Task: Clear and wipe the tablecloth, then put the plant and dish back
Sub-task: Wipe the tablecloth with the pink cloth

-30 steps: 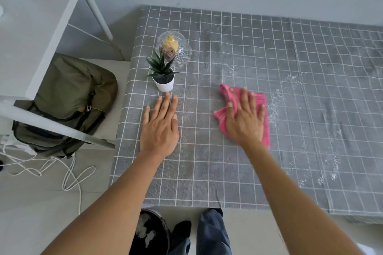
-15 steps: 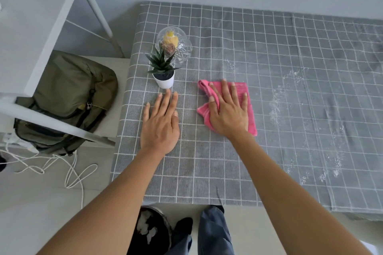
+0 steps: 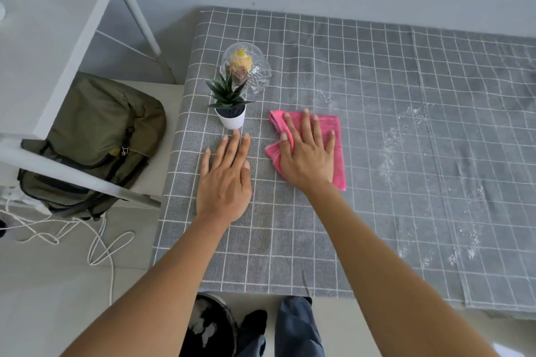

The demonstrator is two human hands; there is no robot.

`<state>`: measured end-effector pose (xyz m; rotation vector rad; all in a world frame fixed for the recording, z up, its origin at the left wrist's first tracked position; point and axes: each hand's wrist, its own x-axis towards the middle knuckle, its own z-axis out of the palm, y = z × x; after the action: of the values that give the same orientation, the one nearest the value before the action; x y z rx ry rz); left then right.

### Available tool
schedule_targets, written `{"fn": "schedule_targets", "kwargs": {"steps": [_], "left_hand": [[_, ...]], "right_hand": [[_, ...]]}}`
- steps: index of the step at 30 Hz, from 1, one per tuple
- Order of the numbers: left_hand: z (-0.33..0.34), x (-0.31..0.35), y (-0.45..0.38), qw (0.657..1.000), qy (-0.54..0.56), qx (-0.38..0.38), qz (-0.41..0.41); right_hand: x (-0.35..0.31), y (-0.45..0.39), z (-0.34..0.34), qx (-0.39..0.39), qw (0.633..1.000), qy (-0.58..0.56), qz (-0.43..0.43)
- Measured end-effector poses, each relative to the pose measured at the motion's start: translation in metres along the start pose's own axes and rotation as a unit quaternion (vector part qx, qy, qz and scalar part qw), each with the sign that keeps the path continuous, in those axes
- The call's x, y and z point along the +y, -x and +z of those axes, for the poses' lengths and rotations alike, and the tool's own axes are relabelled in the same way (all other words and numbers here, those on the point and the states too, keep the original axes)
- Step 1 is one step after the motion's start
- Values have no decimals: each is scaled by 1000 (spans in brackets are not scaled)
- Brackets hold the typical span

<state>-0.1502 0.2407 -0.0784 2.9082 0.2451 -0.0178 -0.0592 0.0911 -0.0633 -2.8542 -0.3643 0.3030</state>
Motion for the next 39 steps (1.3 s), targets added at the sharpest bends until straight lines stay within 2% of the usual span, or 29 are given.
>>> {"fn": "schedule_targets", "kwargs": {"steps": [2,4,9,12,14,17,20,23,27,29,35,37,39], "left_hand": [[0,1,0,1000,2,0,1],[1,0,0,1000,1,0,1],[-1,0,0,1000,3,9,-3],[-1,0,1,1000,5,8,-5],[-1,0,1,1000,3,7,-5],[0,1,0,1000,0,5,-4],[-1,1,0,1000,5,7,-2],[-1,0,1,1000,8,3,-5],[-1,-1,1,1000,8,3,-5],[-1,0,1,1000,7,3,-5],[-2,1,0,1000,10,1,-4],[-2,1,0,1000,15,-2,-5],[-2,1,0,1000,17,-3,-6]], "right_hand": [[15,-2,-3,-7,999,5,-47],[39,-9,-10,-7,998,22,-50],[74,-34,-28,26,990,-17,141],[57,-42,-24,50,978,-55,194],[38,-47,-20,41,982,-50,177],[12,-51,-13,17,995,-24,92],[17,-54,-15,7,999,-14,52],[48,-59,-27,13,994,9,107],[65,-67,-33,30,983,-26,182],[51,-68,-29,29,984,-24,175],[11,-68,-13,6,999,-1,48],[28,-70,-20,9,998,9,64],[50,-73,-28,21,992,2,126]]}}
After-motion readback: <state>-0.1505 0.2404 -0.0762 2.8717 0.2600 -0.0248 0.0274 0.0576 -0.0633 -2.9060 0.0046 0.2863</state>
